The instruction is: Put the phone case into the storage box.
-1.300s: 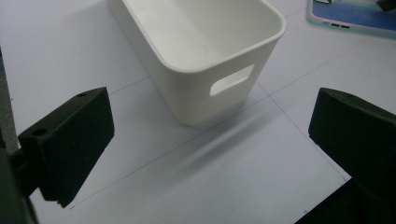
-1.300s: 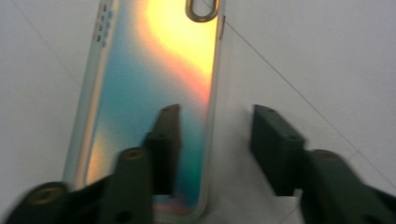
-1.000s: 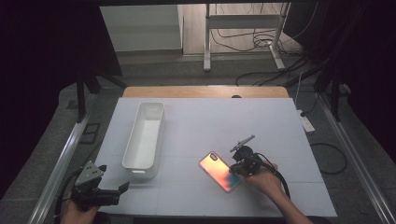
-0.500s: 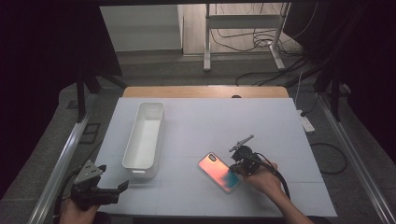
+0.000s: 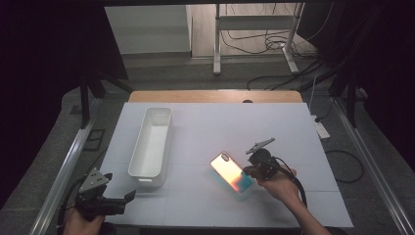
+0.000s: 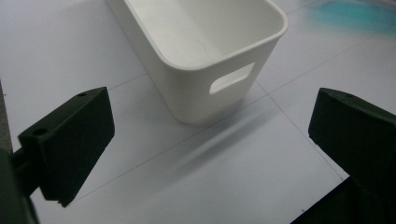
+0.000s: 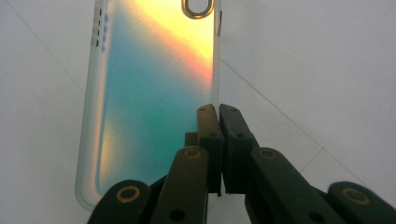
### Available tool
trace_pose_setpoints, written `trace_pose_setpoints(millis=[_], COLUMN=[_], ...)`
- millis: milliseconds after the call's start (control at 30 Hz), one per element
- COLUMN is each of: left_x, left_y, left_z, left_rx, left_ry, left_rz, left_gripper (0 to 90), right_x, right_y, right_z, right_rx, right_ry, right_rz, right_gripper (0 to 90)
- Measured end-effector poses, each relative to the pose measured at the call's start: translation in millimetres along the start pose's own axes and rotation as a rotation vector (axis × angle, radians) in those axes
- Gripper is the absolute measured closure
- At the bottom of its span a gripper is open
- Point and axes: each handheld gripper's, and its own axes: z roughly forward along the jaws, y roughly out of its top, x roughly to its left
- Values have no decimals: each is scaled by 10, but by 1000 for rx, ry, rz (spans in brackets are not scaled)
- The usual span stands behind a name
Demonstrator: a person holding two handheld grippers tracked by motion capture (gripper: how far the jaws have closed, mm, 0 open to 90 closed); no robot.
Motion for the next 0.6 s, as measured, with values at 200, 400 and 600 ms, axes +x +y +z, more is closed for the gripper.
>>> trace_pose_setpoints(millis=[200, 400, 600], left_x=[18, 48, 44], left_y=[-4, -6, 62], left_z=[-10, -31, -82], left_rx=[-10, -28, -83], left_ry=[-5, -45, -80], left_rz=[-16, -30, -56], left_gripper=[0, 0, 0], right_x=[-4, -3, -28], right_y=[14, 37, 46], right_z=[-44, -114, -173], right_rx=[-26, -61, -88], right_ry=[1, 0, -18], right_rz=[2, 0, 8], right_gripper=[879, 879, 879])
